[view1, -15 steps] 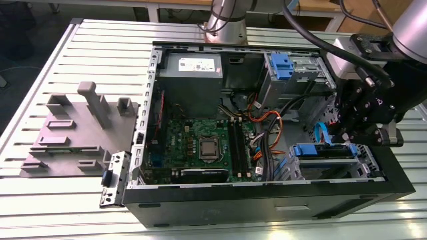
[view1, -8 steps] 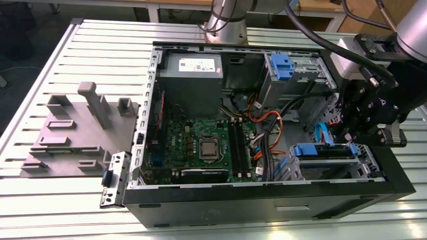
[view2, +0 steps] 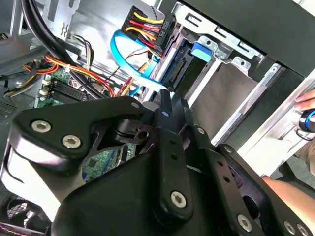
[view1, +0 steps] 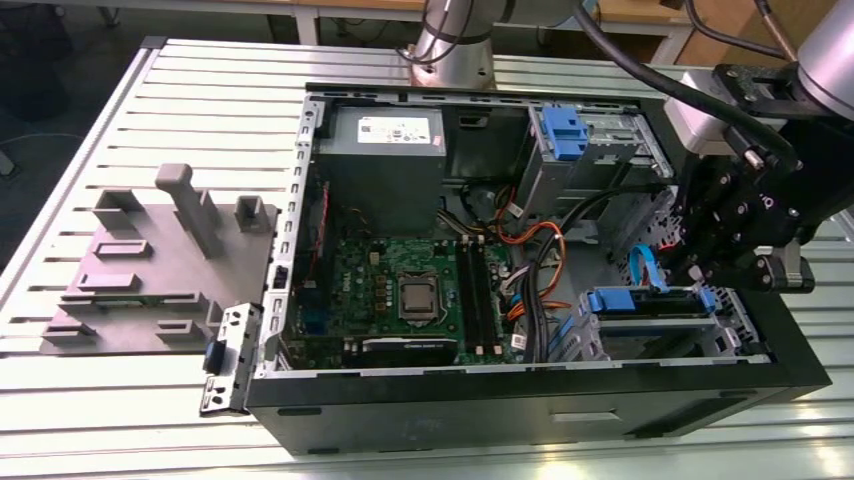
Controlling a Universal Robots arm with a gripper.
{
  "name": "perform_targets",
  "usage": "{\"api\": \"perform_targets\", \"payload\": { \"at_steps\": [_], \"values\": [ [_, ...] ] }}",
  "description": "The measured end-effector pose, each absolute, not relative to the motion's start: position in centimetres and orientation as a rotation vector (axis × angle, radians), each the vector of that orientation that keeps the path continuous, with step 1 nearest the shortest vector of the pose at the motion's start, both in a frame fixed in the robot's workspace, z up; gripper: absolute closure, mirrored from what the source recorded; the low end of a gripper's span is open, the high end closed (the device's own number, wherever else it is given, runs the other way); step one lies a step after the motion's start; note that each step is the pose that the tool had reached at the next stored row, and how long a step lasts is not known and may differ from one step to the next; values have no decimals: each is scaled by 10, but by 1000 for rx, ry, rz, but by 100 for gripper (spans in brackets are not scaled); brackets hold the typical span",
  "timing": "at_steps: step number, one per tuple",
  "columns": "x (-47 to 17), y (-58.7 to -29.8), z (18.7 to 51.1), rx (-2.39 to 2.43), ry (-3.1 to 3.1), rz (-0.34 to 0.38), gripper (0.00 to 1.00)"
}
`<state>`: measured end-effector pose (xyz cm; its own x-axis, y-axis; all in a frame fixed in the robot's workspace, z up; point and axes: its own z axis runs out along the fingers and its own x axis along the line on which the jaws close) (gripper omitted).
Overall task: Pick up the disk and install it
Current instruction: 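Insert the first disk wire, then insert the second disk wire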
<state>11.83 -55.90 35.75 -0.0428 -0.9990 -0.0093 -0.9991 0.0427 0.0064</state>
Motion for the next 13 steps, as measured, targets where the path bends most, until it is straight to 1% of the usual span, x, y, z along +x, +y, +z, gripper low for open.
{"api": "perform_targets", "payload": {
  "at_steps": [13],
  "values": [
    [118,-559,364,-2172,2267,17,76]
  ]
}}
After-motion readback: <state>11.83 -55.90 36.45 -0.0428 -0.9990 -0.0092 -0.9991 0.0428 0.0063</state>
